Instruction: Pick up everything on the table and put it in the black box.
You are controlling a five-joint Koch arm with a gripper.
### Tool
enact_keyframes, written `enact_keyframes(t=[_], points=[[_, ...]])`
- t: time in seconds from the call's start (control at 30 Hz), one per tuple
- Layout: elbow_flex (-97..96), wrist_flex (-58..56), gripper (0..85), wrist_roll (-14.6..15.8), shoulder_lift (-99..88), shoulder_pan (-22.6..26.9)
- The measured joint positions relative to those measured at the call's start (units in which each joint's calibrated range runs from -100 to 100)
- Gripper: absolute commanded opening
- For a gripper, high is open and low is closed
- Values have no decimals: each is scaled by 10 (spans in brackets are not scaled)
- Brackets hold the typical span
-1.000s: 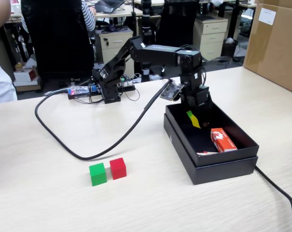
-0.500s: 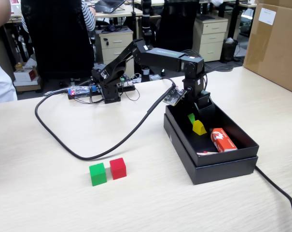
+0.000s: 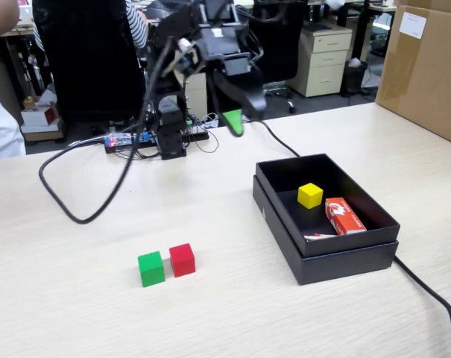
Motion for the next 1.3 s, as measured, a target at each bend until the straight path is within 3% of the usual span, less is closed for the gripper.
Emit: enact_keyframes(t=[0.2, 0.37, 0.5, 1.0, 1.3], points=[[-98, 0, 500, -33, -8, -69], [-112, 0, 496, -40, 17, -98], [-108, 22, 495, -42, 98, -102], [222, 27, 476, -42, 533, -115], [244, 27, 477, -48, 636, -115]])
